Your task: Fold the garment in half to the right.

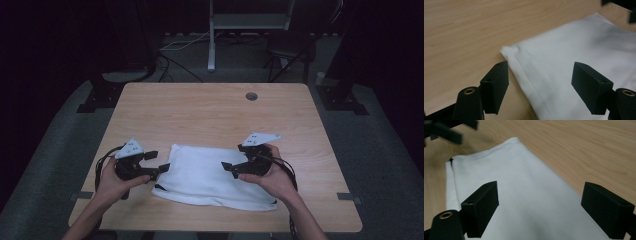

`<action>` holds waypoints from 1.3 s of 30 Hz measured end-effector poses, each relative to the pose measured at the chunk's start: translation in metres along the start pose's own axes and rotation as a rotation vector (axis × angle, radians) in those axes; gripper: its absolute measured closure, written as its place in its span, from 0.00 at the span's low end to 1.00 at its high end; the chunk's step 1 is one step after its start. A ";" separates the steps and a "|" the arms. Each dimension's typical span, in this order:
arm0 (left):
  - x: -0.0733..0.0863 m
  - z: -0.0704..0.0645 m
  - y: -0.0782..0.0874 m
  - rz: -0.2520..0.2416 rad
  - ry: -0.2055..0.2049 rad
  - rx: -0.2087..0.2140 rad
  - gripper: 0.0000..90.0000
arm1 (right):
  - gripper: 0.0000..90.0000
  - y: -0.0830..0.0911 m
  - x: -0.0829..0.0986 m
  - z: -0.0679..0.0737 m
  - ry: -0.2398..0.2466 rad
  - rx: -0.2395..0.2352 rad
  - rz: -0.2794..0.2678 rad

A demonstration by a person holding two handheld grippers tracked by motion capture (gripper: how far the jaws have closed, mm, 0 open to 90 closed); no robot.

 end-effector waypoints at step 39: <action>-0.028 0.028 -0.090 0.184 -0.019 0.039 0.36 | 0.34 -0.065 0.017 0.123 0.282 -0.188 0.108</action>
Point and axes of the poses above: each handheld gripper's, and its own axes: y roughly backward along the jaws, x roughly out of its underside, z roughly to its left, the point moved 2 cm from there along -y, roughly forward along the jaws, and after that the axes turned 3 degrees about z, right-handed, at the moved point
